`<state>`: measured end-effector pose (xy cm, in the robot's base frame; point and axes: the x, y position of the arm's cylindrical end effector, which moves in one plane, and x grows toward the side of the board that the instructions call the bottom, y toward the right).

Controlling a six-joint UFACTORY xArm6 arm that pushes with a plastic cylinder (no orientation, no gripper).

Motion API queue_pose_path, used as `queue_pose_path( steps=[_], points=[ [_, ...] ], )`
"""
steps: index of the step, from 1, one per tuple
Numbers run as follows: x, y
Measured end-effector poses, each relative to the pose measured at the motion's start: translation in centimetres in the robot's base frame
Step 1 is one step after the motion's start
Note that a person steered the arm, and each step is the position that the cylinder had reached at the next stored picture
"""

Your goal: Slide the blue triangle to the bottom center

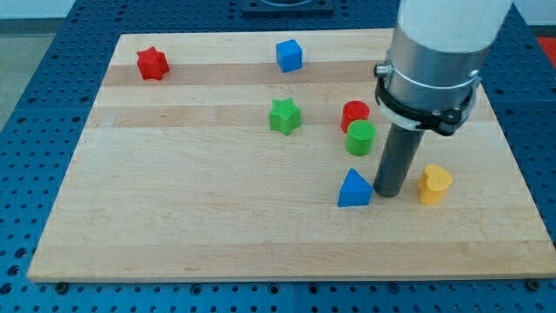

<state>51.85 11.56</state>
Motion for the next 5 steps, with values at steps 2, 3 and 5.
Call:
queue_pose_path(
  steps=[2,3,5],
  points=[
    [0.3,-5.5],
    [0.7,-9.6],
    [1.6,-11.8]
  ],
)
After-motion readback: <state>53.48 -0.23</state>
